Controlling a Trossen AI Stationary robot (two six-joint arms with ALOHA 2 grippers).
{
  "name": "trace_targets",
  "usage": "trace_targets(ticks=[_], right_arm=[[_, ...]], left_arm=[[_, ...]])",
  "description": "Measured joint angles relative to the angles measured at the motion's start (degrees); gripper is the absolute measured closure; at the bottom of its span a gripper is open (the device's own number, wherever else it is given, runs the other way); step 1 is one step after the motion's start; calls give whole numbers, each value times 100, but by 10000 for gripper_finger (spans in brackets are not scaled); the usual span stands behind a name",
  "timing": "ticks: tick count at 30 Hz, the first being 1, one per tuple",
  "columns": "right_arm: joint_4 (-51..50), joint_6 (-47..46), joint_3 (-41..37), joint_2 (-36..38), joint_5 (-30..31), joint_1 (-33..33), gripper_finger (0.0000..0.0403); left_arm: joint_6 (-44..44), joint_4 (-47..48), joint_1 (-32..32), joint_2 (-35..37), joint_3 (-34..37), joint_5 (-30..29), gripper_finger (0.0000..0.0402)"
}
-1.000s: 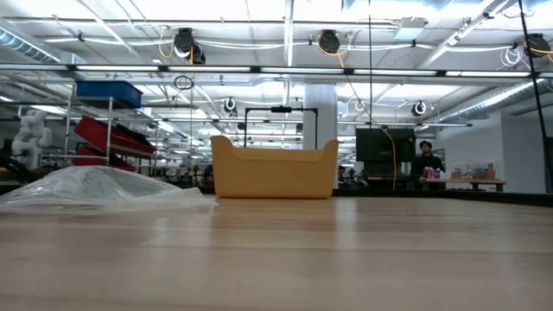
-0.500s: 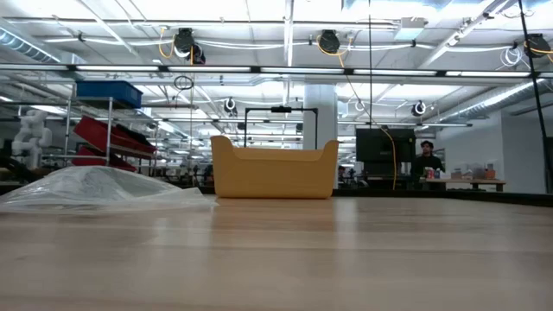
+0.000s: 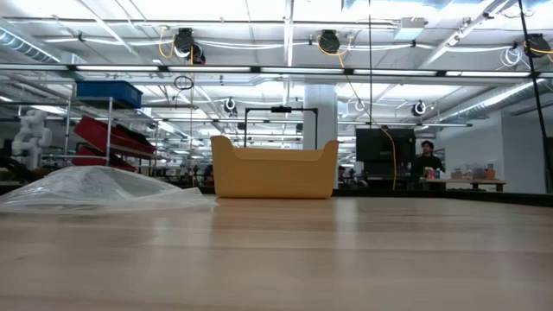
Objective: Roll bandage
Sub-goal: Roll the red bandage
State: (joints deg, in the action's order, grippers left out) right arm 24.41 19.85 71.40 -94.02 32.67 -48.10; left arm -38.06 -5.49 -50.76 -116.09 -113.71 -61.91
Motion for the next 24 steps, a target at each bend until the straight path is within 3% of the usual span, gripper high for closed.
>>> trace_targets(ticks=[7, 18, 24], right_arm=[[28, 168, 0, 0, 1, 40, 394], [163, 642, 0, 0, 90, 199, 402], [294, 1190, 0, 44, 577, 188, 402]], left_arm=[[24, -1, 0, 0, 0, 8, 379], [291, 1, 0, -2, 2, 580, 379], [435, 49, 2, -2, 2, 636, 379]])
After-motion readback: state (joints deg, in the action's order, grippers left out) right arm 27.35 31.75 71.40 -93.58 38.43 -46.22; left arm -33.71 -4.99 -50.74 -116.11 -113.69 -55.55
